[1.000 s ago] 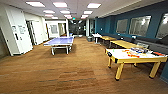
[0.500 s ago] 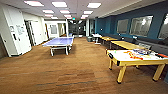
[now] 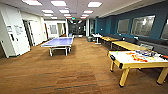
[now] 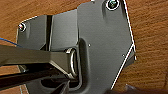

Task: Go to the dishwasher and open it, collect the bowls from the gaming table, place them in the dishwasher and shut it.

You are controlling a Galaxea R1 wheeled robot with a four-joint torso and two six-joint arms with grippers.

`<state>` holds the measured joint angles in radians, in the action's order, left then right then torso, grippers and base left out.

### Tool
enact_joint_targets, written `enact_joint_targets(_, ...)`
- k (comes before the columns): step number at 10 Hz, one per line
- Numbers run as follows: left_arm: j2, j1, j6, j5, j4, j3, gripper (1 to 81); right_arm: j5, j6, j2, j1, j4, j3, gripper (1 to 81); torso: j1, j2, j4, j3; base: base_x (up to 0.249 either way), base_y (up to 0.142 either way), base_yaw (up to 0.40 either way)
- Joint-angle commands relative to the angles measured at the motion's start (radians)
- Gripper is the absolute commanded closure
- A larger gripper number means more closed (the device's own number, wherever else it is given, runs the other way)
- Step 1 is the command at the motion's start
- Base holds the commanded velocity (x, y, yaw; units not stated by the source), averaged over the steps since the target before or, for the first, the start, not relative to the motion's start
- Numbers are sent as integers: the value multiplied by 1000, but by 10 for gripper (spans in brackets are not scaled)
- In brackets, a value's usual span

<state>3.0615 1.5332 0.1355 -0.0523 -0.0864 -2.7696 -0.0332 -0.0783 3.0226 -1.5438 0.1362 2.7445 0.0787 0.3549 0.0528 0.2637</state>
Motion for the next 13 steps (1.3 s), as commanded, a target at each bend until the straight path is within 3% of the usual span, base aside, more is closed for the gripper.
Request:
enact_joint_targets(1,4,-50,10,51,-1,-1,10,52,-1,2,53,2,1,10,0,0,0,0,239,0,0)
enact_joint_targets(13,1,-51,10,52,0,-1,10,52,-1,3,55,-1,4,10,0,0,0,0,239,0,0)
